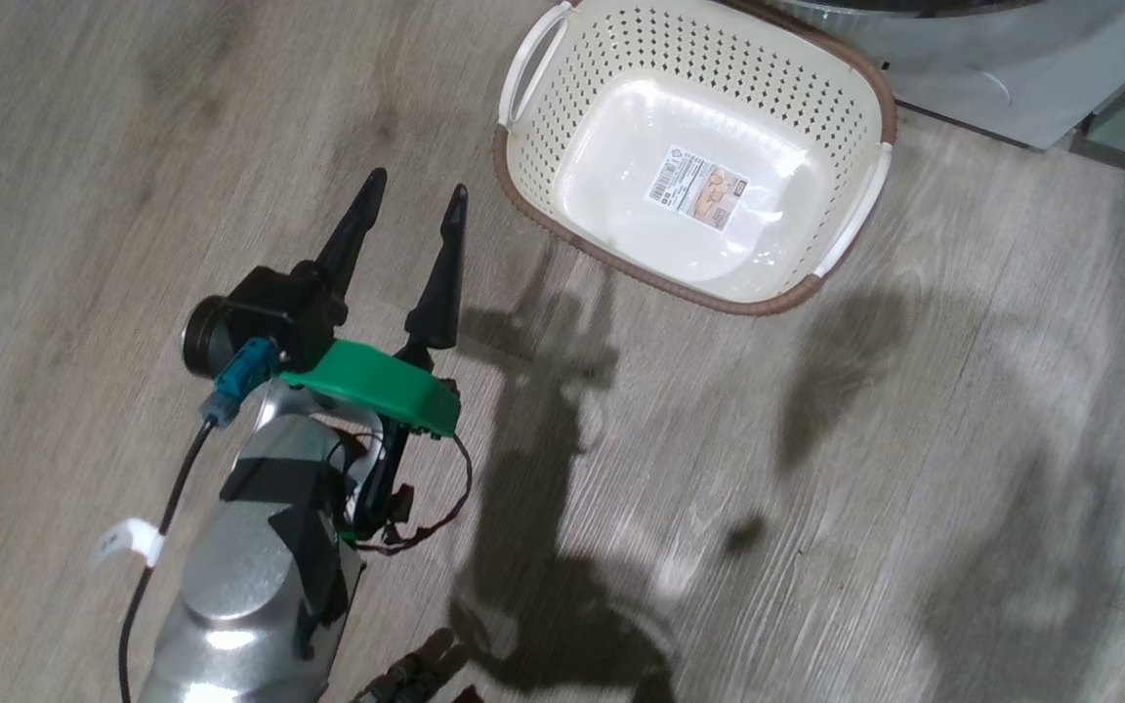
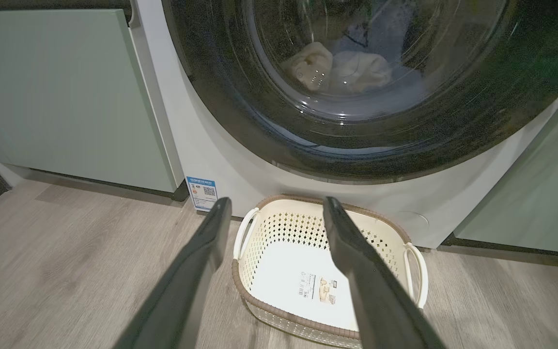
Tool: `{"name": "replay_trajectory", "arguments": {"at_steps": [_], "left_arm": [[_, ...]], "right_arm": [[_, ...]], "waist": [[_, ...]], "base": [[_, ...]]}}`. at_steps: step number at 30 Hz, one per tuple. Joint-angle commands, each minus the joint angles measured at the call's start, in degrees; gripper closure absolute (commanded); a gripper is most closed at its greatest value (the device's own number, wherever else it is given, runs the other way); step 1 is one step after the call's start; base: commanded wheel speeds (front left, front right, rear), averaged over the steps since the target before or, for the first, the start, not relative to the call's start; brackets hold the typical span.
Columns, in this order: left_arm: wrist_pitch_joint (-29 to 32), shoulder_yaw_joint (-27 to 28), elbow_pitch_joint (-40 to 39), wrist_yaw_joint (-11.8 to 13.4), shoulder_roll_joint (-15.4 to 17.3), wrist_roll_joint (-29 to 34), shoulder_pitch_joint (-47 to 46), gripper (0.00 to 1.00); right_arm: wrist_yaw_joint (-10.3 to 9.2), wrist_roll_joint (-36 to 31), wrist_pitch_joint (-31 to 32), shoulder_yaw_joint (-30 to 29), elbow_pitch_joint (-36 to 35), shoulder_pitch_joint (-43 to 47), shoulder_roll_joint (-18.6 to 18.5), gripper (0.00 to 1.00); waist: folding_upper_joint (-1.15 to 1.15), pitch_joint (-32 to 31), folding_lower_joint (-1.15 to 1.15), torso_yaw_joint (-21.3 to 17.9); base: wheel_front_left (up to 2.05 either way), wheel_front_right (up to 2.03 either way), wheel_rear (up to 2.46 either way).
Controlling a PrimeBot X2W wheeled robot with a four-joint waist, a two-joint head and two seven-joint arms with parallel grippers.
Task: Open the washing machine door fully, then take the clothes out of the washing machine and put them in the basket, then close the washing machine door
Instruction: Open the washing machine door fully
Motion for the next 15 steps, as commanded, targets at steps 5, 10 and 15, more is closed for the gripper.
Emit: {"name": "replay_trajectory", "arguments": {"at_steps": [5, 10, 15], "left_arm": [[-0.35, 1.90, -1.59, 0.24, 1.39, -0.39, -1.37, 0.00], [-0.35, 2.15, -1.15, 0.17, 1.39, -0.15, -1.25, 0.00], [-0.35, 3.12, -0.75, -0.21, 1.39, 0.66, -0.93, 0.00]], "right_arm": [[0.00, 1.18, 3.61, 1.81, -3.05, -1.59, 2.38, 1.00], [0.00, 1.49, 5.30, 2.69, -4.60, 0.21, 2.86, 1.00], [0.00, 2.03, 7.57, 3.83, -6.46, 3.02, 3.75, 1.00]], "waist": [[0.00, 0.18, 0.00, 0.02], [0.00, -0.71, 0.00, -0.16], [0.00, -2.56, 0.00, -0.52]], "base": [[0.00, 0.00, 0.00], [0.00, 0.00, 0.00], [0.00, 0.00, 0.00]]}}
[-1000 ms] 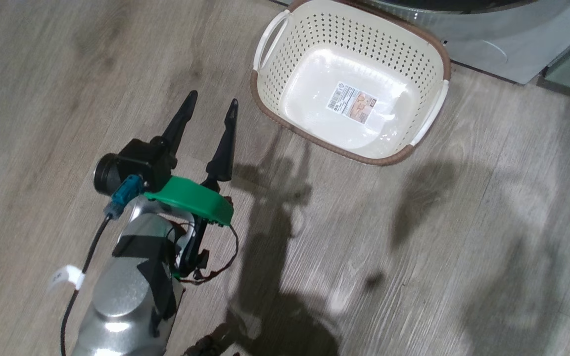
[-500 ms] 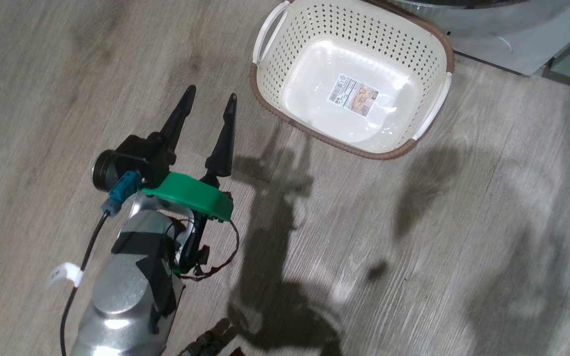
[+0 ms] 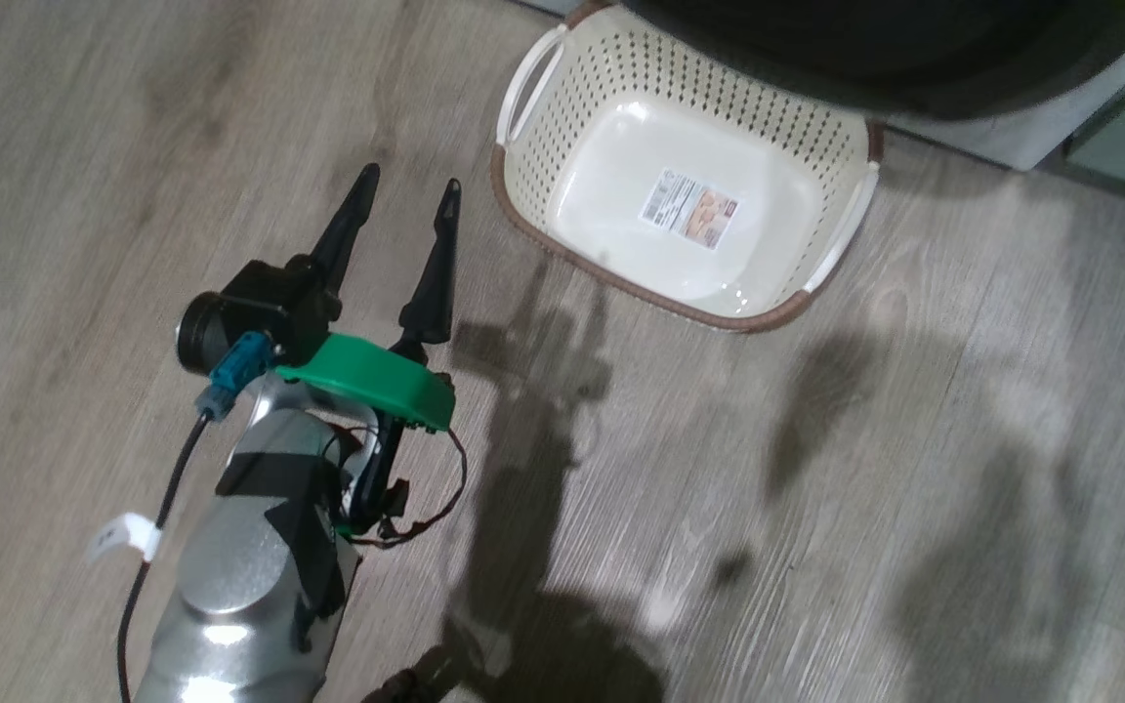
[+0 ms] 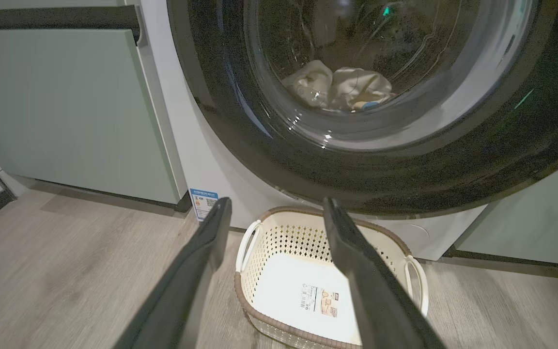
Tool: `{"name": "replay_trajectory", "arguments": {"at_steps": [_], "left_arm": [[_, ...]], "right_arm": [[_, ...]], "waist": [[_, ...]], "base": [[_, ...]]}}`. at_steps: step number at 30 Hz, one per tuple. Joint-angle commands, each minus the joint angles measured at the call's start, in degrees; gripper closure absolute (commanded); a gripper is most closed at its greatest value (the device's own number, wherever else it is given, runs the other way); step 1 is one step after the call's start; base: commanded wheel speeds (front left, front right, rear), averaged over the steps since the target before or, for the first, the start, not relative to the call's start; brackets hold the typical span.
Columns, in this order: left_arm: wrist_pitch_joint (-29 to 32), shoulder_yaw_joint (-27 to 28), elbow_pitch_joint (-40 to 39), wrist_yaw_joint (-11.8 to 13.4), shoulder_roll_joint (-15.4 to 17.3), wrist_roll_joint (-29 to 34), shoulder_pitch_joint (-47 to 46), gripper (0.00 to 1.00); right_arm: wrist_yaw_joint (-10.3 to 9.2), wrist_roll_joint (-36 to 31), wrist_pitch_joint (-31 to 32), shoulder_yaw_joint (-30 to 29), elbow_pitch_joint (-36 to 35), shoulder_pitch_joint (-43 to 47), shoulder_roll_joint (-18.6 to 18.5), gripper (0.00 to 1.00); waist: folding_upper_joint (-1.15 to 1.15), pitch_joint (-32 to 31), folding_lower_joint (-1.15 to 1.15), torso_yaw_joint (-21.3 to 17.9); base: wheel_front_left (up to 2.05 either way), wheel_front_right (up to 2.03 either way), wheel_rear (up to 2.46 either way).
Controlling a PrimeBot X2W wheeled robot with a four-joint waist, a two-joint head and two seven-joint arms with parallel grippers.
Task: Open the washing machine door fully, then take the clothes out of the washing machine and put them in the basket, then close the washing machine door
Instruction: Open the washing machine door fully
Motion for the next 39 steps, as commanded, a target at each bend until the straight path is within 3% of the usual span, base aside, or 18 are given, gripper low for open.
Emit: {"name": "replay_trajectory", "arguments": {"at_steps": [1, 25, 39], "left_arm": [[-0.35, 2.68, -1.55, -0.20, 1.42, 0.54, -0.21, 0.00], [-0.35, 5.76, 2.20, -3.01, 1.42, 4.89, 5.38, 0.00], [-0.35, 6.02, 3.16, -3.70, 1.42, 6.04, 8.16, 0.00]], "right_arm": [[0.01, 0.40, 1.00, 0.89, -2.56, 1.15, 2.01, 1.00], [0.01, 2.84, 7.54, 6.00, -8.12, 19.82, 9.37, 1.00], [0.01, 5.84, 7.89, 10.28, -8.29, 27.91, 12.05, 1.00]], "waist": [[0.00, -0.89, 0.00, -0.23], [0.00, -15.08, 0.00, -0.22], [0.00, -19.62, 0.00, 0.44]], "base": [[0.00, 0.00, 0.00], [0.00, 0.00, 0.00], [0.00, 0.00, 0.00]]}}
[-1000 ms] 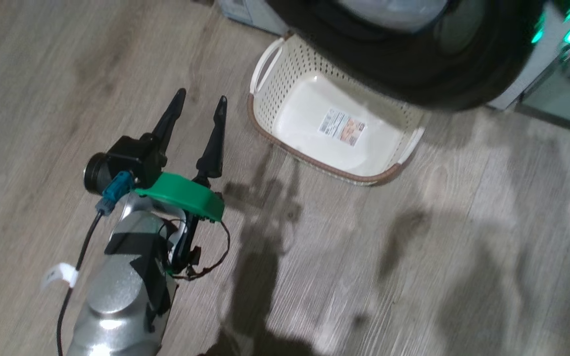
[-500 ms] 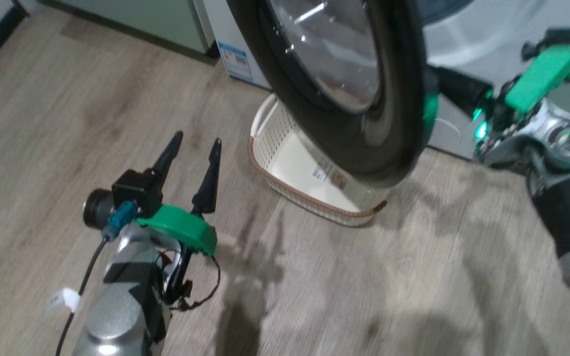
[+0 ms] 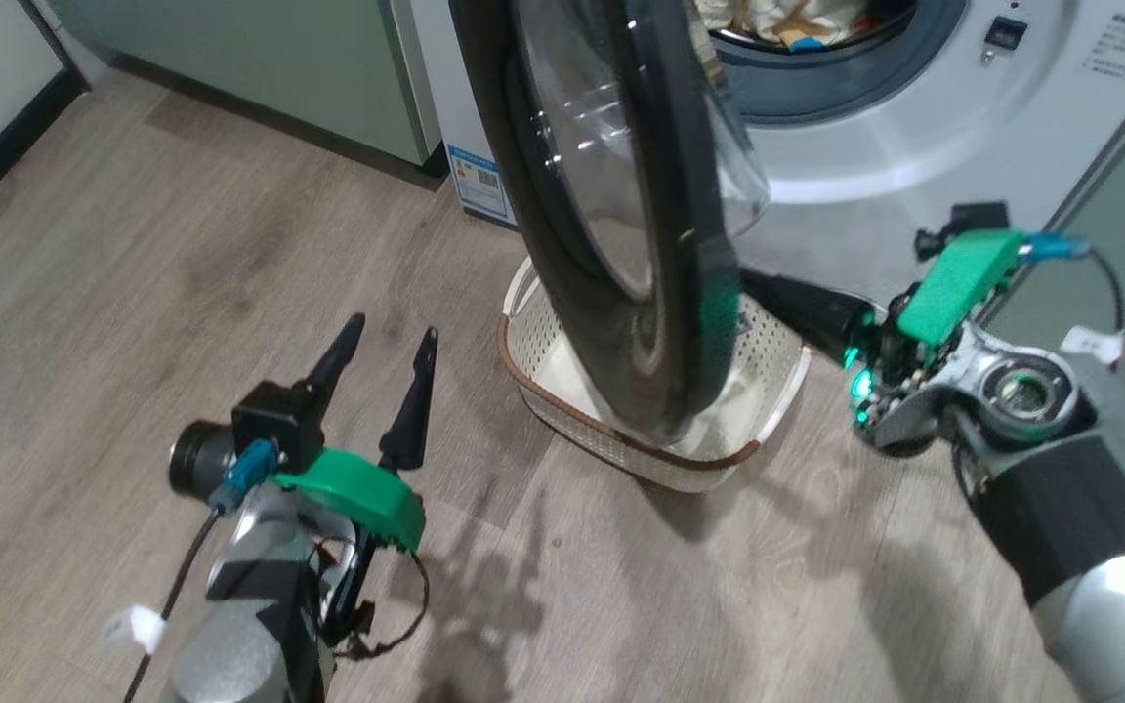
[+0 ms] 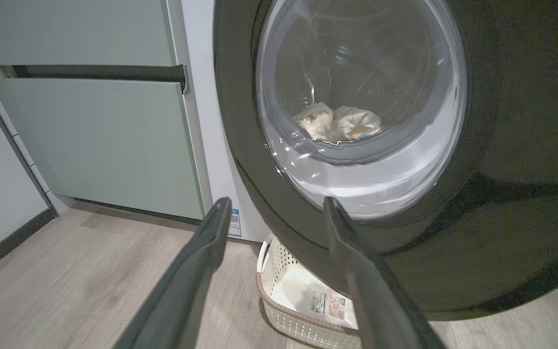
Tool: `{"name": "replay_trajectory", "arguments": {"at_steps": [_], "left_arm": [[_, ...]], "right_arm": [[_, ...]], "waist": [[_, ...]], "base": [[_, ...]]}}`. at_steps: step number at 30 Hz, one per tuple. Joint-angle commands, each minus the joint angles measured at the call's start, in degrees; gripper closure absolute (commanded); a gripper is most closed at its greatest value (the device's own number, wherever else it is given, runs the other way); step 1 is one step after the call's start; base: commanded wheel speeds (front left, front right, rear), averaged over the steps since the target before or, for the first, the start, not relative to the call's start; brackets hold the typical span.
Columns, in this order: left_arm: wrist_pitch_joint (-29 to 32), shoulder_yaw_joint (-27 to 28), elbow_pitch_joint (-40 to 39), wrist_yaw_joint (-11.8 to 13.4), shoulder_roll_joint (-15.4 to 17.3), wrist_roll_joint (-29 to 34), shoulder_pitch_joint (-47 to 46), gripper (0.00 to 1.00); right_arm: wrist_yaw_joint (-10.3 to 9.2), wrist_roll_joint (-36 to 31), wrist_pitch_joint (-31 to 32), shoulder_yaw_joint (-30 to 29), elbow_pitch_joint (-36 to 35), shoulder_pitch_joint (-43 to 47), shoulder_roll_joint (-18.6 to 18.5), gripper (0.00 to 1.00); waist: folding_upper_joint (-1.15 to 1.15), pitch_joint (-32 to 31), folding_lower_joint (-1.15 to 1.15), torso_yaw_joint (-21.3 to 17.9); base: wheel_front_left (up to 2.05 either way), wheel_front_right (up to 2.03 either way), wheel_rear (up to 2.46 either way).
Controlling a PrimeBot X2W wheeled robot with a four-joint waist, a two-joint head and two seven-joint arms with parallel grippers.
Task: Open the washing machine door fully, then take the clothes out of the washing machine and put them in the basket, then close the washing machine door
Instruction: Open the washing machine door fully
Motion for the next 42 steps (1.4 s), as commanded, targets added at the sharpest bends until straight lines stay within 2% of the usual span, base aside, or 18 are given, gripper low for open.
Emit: {"name": "replay_trajectory", "arguments": {"at_steps": [1, 9, 16, 17, 18, 19, 20, 21, 22, 27, 31, 37, 42], "left_arm": [[-0.35, 2.34, -1.49, -0.17, 1.37, 0.46, -0.71, 0.00], [-0.35, 2.41, -1.16, -0.31, 1.37, 0.60, -0.30, 0.00], [-0.35, 2.77, -0.83, -0.46, 1.37, 0.82, 0.11, 0.00], [-0.35, 2.86, -0.73, -0.50, 1.37, 0.91, 0.19, 0.00], [-0.35, 2.96, -0.63, -0.53, 1.38, 1.00, 0.27, 0.00], [-0.35, 3.09, -0.54, -0.57, 1.44, 1.05, 0.35, 0.00], [-0.35, 3.28, -0.48, -0.61, 1.54, 1.09, 0.43, 0.00], [-0.35, 3.49, -0.41, -0.64, 1.69, 1.11, 0.51, 0.00], [-0.35, 3.64, -0.33, -0.70, 1.90, 1.17, 0.61, 0.00], [-0.35, 4.40, -0.06, -0.87, 2.88, 1.30, 0.99, 0.00], [-0.35, 5.35, 0.19, -0.97, 3.94, 1.35, 1.45, 0.00], [-0.35, 7.23, 0.26, -1.03, 5.75, 1.18, 2.28, 0.00], [-0.35, 8.22, 0.52, -1.12, 6.72, 1.06, 2.61, 0.00]], "right_arm": [[0.01, 1.65, -0.23, 1.61, -2.57, 0.15, 1.61, 1.00], [0.01, 6.94, -3.56, 6.60, -4.75, 2.19, 1.64, 1.00], [0.01, 6.82, -8.30, 5.39, -4.86, 2.33, 1.65, 1.00], [0.01, 6.50, -8.78, 4.93, -4.92, 2.51, 1.65, 0.89], [0.01, 6.40, -9.17, 4.38, -4.90, 2.81, 1.65, 0.69], [0.01, 6.20, -9.41, 3.90, -4.96, 3.11, 1.65, 0.59], [0.01, 5.77, -9.74, 3.45, -5.04, 3.42, 1.65, 0.44], [0.01, 5.41, -10.10, 3.01, -5.09, 3.83, 1.65, 0.10], [0.01, 4.93, -10.48, 2.60, -5.19, 4.22, 1.65, 0.00], [0.01, 3.06, -12.56, 0.57, -6.28, 6.39, 1.65, 0.00], [0.01, 0.24, -16.91, -2.21, -7.56, 9.17, 1.65, 0.00], [0.01, -6.83, -28.03, -5.04, -10.99, 13.32, 0.00, 0.00], [0.01, -12.41, -37.16, -3.11, -12.64, 15.75, -3.15, 0.00]], "waist": [[0.00, -0.52, 0.01, 0.13], [0.00, -1.51, 0.01, 0.24], [0.00, -2.58, 0.01, 0.16], [0.00, -2.82, 0.01, 0.11], [0.00, -3.06, 0.01, 0.03], [0.00, -3.31, 0.01, -0.09], [0.00, -3.54, 0.01, -0.29], [0.00, -3.80, 0.01, -0.51], [0.00, -4.07, 0.01, -0.76], [0.00, -5.26, 0.01, -2.08], [0.00, -6.65, 0.01, -3.74], [0.00, -8.12, 0.01, -7.36], [0.00, -9.09, 0.01, -9.49]], "base": [[0.00, 0.00, 0.00], [0.00, 0.00, 0.00], [0.00, 0.00, 0.00], [0.00, 0.00, 0.00], [0.00, 0.00, 0.00], [0.00, 0.00, 0.00], [0.00, 0.00, 0.00], [0.00, 0.00, 0.00], [0.00, 0.00, 0.00], [0.00, 0.00, 0.00], [0.00, 0.00, 0.00], [0.00, 0.00, 0.00], [0.00, 0.00, 0.00]]}}
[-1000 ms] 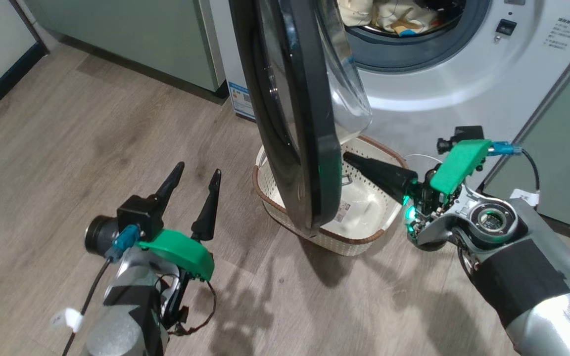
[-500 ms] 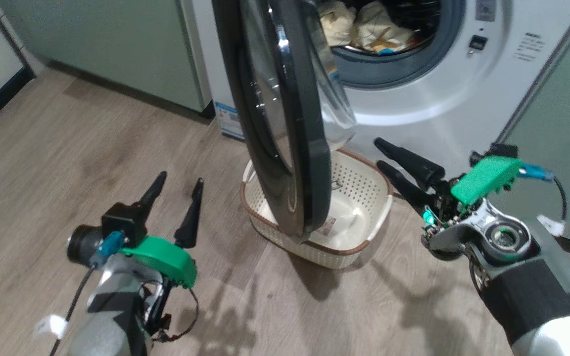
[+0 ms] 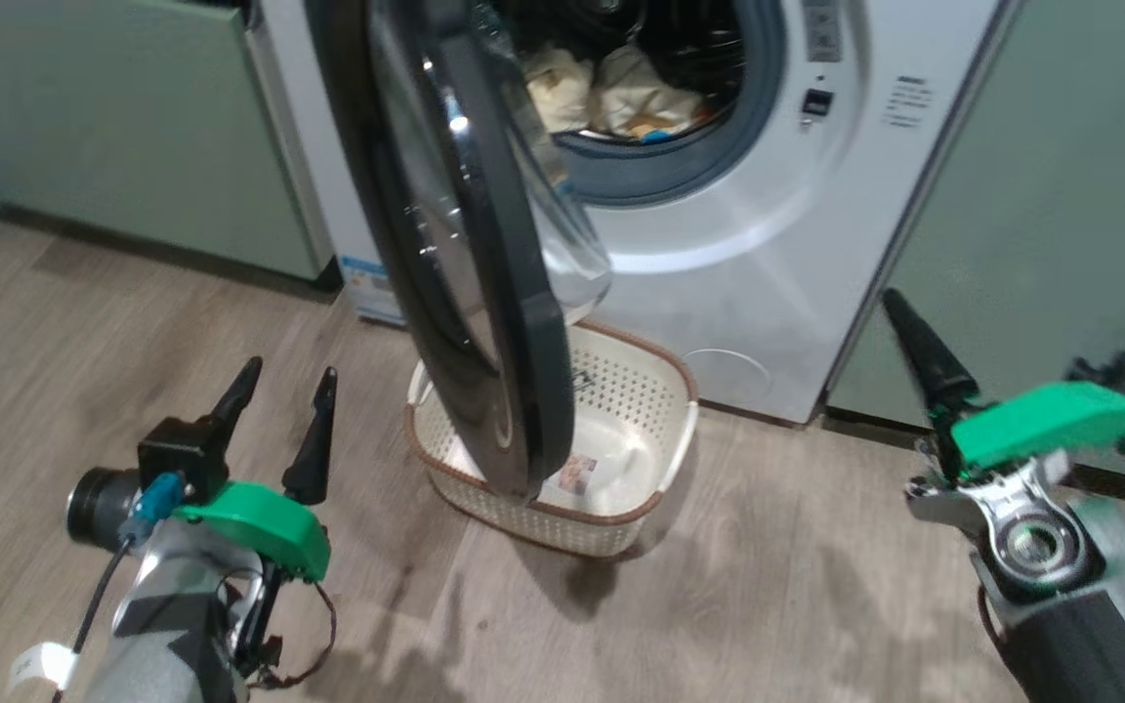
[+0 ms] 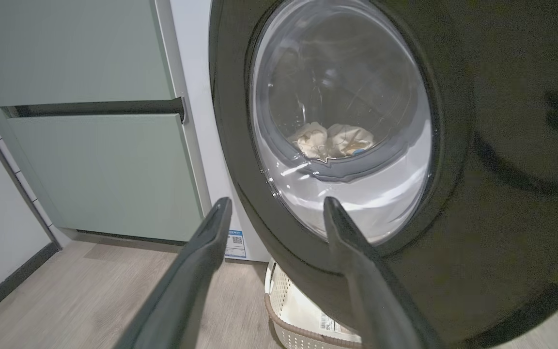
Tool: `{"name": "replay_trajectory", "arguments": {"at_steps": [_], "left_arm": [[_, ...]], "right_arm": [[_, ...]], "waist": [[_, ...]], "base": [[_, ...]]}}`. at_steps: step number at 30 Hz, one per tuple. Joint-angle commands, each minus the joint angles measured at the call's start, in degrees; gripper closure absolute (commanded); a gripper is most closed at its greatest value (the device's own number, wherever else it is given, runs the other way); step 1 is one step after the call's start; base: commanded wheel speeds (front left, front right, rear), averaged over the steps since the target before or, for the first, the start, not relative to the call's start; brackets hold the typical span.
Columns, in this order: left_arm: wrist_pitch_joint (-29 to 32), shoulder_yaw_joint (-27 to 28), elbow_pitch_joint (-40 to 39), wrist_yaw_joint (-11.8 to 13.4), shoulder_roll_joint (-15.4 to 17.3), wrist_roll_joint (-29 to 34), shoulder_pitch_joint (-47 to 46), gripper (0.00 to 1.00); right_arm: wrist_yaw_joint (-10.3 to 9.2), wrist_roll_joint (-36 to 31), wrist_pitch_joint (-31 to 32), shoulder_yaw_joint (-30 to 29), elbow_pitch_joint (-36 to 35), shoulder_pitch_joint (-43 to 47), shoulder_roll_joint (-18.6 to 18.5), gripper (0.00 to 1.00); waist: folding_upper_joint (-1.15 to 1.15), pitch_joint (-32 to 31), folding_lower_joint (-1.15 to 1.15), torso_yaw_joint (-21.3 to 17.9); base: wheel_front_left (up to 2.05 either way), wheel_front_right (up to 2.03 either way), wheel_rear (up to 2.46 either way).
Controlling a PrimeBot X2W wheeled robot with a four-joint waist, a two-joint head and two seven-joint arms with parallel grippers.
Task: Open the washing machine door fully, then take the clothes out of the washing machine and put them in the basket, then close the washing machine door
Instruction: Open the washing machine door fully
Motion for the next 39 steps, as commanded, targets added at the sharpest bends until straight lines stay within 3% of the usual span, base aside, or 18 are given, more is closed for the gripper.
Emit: {"name": "replay_trajectory", "arguments": {"at_steps": [1, 7, 12, 23, 29, 39], "left_arm": [[-0.36, 2.37, -1.49, -0.14, 1.77, 0.06, -1.44, 0.00], [-0.36, 3.79, -1.42, -0.11, 2.10, -0.42, -0.37, 0.00], [-0.36, 4.57, -1.40, -0.16, 2.12, -0.53, 0.61, 0.00], [-0.36, 6.26, -1.32, -0.30, 2.24, -0.79, 1.73, 0.00], [-0.36, 6.47, -1.15, -0.41, 2.11, -0.74, 2.02, 0.00], [-0.36, 6.83, -0.53, -0.59, 1.78, -0.84, 1.73, 0.00]], "right_arm": [[0.01, -0.36, -1.88, 0.91, -2.56, -0.90, -0.40, 0.00], [0.01, -4.70, -12.00, 5.51, -2.99, 1.48, -4.60, 0.00], [0.01, -10.30, -14.55, 5.95, -2.05, 2.67, -6.95, 0.00], [0.01, -36.73, -14.63, -11.77, -6.79, 11.05, -2.39, 0.00], [0.01, -48.73, -14.63, -13.92, -8.79, 14.47, -0.76, 0.00], [0.01, -60.43, -14.64, -16.67, -8.73, 18.32, 0.82, 0.00]], "waist": [[0.00, -0.61, 0.00, -0.82], [0.00, -1.65, 0.00, -3.11], [0.00, -2.35, 0.00, -4.76], [0.00, -3.09, 0.00, -7.09], [0.00, -3.06, 0.00, -7.51], [0.00, -2.58, 0.00, -7.40]], "base": [[0.00, 0.00, 0.00], [0.00, 0.00, 0.00], [0.00, 0.00, 0.00], [0.00, 0.00, 0.00], [0.00, 0.00, 0.00], [0.00, 0.00, 0.00]]}}
